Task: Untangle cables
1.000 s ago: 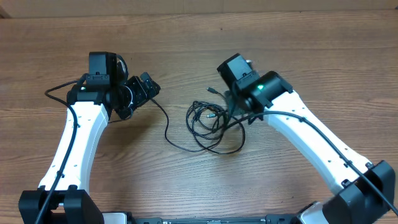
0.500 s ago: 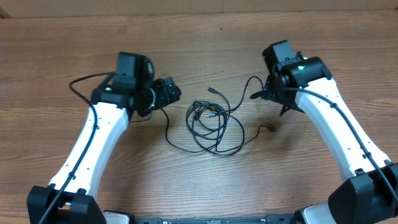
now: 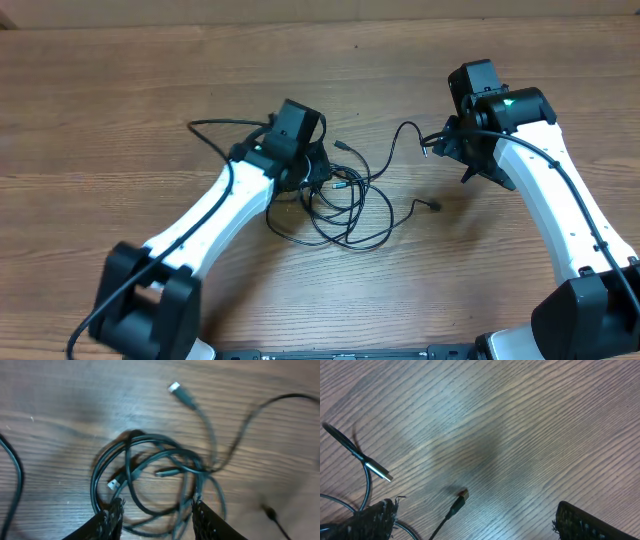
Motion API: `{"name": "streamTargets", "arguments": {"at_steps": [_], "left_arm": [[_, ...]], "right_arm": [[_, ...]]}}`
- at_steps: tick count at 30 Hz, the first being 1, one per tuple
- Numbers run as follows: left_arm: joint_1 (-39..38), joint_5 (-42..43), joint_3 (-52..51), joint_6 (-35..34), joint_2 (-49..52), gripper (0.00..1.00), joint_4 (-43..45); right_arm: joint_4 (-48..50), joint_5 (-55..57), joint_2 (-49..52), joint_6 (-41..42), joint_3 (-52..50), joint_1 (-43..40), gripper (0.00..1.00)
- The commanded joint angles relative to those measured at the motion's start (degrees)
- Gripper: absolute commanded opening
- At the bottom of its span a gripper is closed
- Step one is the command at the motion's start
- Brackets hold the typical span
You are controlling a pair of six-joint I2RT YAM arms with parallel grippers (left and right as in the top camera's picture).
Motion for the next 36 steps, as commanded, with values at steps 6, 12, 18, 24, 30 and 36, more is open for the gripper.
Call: {"name": "streamTargets", "arguments": {"at_steps": [6, 12, 18, 24, 30, 36], "left_arm": [[-0.1, 0.6, 0.6, -3.7, 8.4, 0.39, 4.3], [-0.2, 1.2, 0.6, -3.7, 11.3, 0.22, 4.1], [0.7, 1.7, 2.0, 1.2, 10.2, 0.04, 3.6], [4.5, 15.4, 13.4, 18.2, 1.1, 0.04, -2.9], [6.3, 26.7, 16.5, 24.3, -7.4, 0.04, -2.4], [6.3, 38.0, 16.5, 31.1, -9.8, 0.04, -2.1]], "right_arm": [[0.4, 0.0, -1.0, 0.6, 0.5, -0.1, 1.0], [0.4, 0.0, -1.0, 0.6, 0.5, -0.1, 1.0], [0.3, -2.3, -1.0, 0.6, 0.5, -0.1, 1.0], [7.6, -31.1, -1.0, -19.8, 0.2, 0.0, 1.0], [17.4, -47.1, -1.0, -24.2, -5.9, 0.0, 1.0], [27.8, -60.2, -1.0, -24.0, -11.1, 0.0, 1.0]]}}
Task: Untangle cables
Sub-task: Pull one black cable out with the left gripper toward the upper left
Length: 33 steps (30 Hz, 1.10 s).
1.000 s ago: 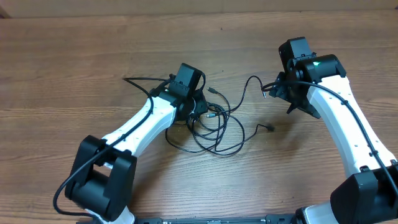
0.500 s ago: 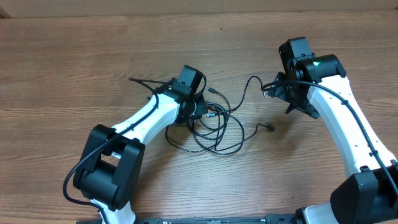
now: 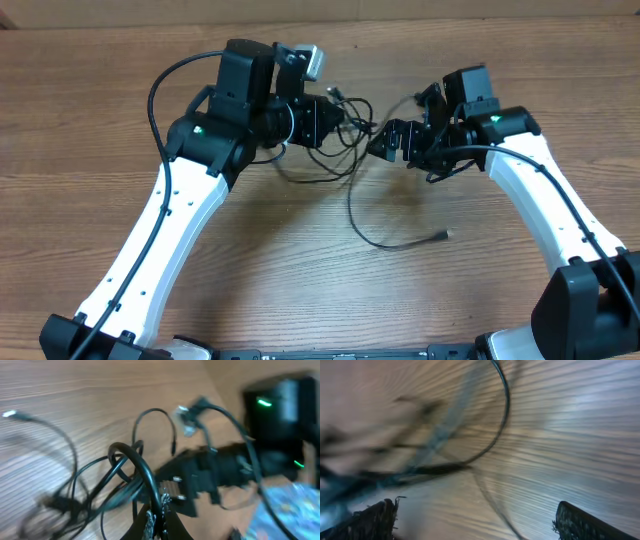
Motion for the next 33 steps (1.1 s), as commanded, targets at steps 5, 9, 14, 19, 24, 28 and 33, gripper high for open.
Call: {"name": "streamTargets", "arguments": {"at_steps": [5, 9, 14, 19, 24, 28, 33], "left_arm": [[0.2, 10.6, 0.9, 7.7, -0.7, 0.04, 0.9], [0.5, 19.6, 0.9, 7.7, -0.8, 0.04, 6.9], [3.8, 37.4, 1.0, 2.8, -2.0, 0.04, 21.6], [11.7, 38.4, 1.0, -0.7, -3.7, 0.04, 24.7], [19.9, 38.3, 1.0, -4.4, -4.1, 0.04, 24.7], [25.5, 38.3, 1.0, -4.9, -4.1, 0.04, 24.4], [29.1, 38.2, 1.0, -4.9, -4.1, 0.04, 23.8]], "right_arm": [[6.5, -11.2, -1.0, 7.7, -0.5, 0.4, 1.0], [7.1, 7.7, -0.9, 16.0, -0.5, 3.9, 1.0], [6.1, 22.6, 0.8, 22.9, -0.5, 9.5, 1.0], [-0.3, 33.6, 3.9, 30.3, -0.6, 7.9, 1.0], [-5.7, 44.2, 4.0, 30.3, -0.6, 3.9, 1.0], [-8.2, 46.2, 4.0, 30.2, -0.6, -0.6, 1.0], [-10.5, 48.1, 4.0, 30.3, -0.6, -5.9, 1.0]]}}
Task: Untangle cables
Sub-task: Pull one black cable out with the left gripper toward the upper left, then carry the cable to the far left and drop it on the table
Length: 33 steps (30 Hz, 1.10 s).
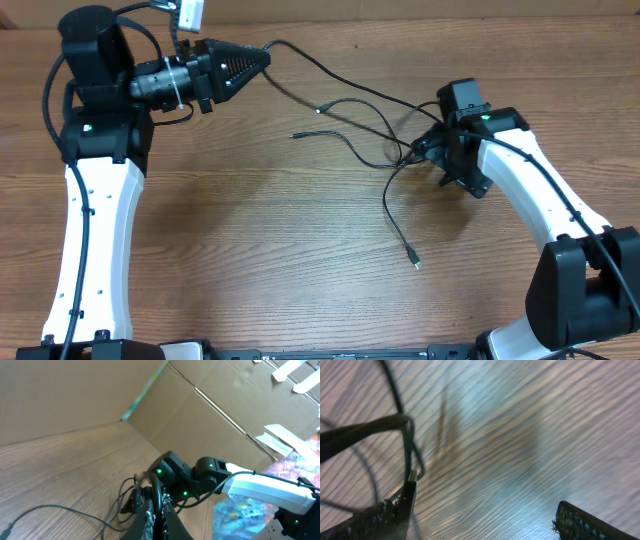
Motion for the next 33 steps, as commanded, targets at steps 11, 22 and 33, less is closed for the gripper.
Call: {"name": "streamTargets", "arguments": {"at_steps": [11, 22, 33], "left_arm": [[6.3, -20.2, 1.0, 8.8, -1.7, 0.04, -9.9], [8.1, -44.5, 9.9, 14.8, -1.7, 0.04, -13.3], [13.6, -69.9, 26.8, 24.1, -0.2, 0.04, -9.6]], "right_arm": [[-4.3, 3.1, 0.0, -1.9, -0.1, -12.1, 1.0], [-5.7, -1.0, 0.0, -2.0, -0.2, -20.2, 1.0], [-6.3, -1.0, 0.0, -2.0, -0.2, -19.9, 1.0]]}}
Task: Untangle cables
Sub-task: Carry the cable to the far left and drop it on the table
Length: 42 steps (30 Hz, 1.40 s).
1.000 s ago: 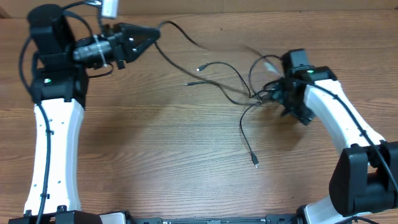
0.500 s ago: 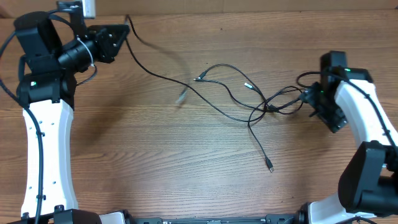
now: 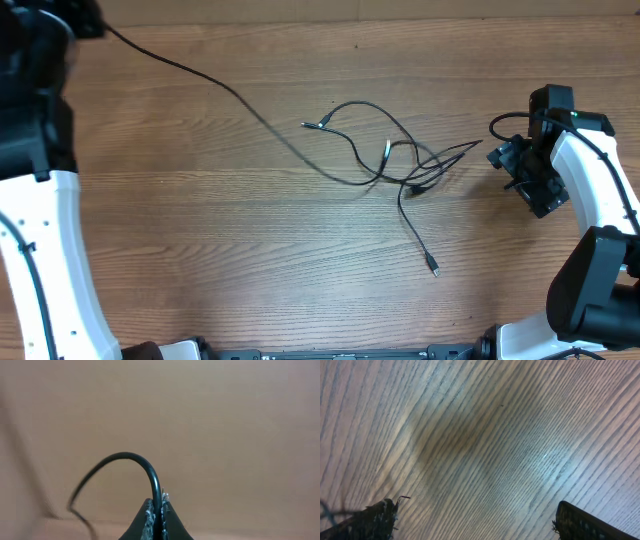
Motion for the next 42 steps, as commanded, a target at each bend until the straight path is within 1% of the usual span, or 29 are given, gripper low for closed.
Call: {"name": "streamTargets", "arguments": {"at_steps": [1, 8, 11, 15, 18, 22, 25, 27, 30, 31, 34, 35, 36, 37, 39, 42], "left_arm": [[3.5, -5.8, 4.3, 2.8, 0.3, 0.04, 3.4], [6.0, -6.3, 4.7, 2.6, 1.6, 0.04, 12.6], [5.9, -6.1, 4.7, 2.3, 3.2, 0.04, 11.0], [5.9, -5.5, 4.7, 2.1, 7.7, 0.04, 7.1], [5.9, -5.5, 4.7, -1.0, 11.2, 0.04, 3.3], [6.0, -6.5, 4.7, -0.5, 15.6, 0.04, 5.1], [6.4, -8.7, 4.7, -0.5, 17.9, 0.04, 3.8], [6.4, -11.1, 4.7, -2.6, 20.3, 0.04, 5.0], [6.5, -13.9, 4.7, -2.8, 23.4, 0.04, 10.6], [6.5, -14.1, 4.7, -2.6, 25.3, 0.04, 16.6], [6.5, -14.7, 4.7, -1.6, 27.3, 0.04, 30.0], [6.6, -15.2, 4.8, -1.6, 27.4, 0.04, 33.2], [6.7, -16.7, 5.1, -1.4, 27.4, 0.04, 36.6], [6.8, -19.9, 6.8, 0.2, 27.4, 0.04, 40.0], [7.4, -22.7, 10.1, 3.5, 27.8, 0.04, 42.2], [9.7, -23.4, 15.7, 5.4, 29.0, 0.04, 43.0]], "right_arm": [[0.5, 0.0, 0.0, -0.2, -0.1, 0.2, 1.0], [0.0, -0.1, 0.0, -0.2, -0.1, 0.2, 1.0], [0.1, -0.1, 0.0, -0.2, -0.1, 0.2, 1.0], [0.1, -0.1, 0.0, -0.2, -0.1, 0.2, 1.0], [0.0, -0.1, 0.0, -0.2, -0.1, 0.2, 1.0], [0.6, 0.0, 0.0, -0.2, -0.1, 0.2, 1.0], [0.7, -0.1, 0.0, -0.2, -0.1, 0.2, 1.0], [0.7, 0.0, 0.0, -0.2, -0.1, 0.2, 1.0], [0.7, 0.0, 0.0, -0.2, -0.1, 0.2, 1.0], [0.7, 0.0, 0.0, -0.2, -0.1, 0.2, 1.0], [0.7, 0.0, 0.0, -0.2, -0.1, 0.2, 1.0], [0.7, 0.0, 0.0, -0.2, -0.1, 0.2, 1.0], [0.7, 0.0, 0.0, -0.2, -0.1, 0.2, 1.0], [0.7, 0.0, 0.0, -0.2, -0.1, 0.2, 1.0], [0.7, -0.1, 0.0, -0.2, -0.1, 0.2, 1.0], [0.7, 0.0, 0.0, -0.2, -0.1, 0.2, 1.0]]}}
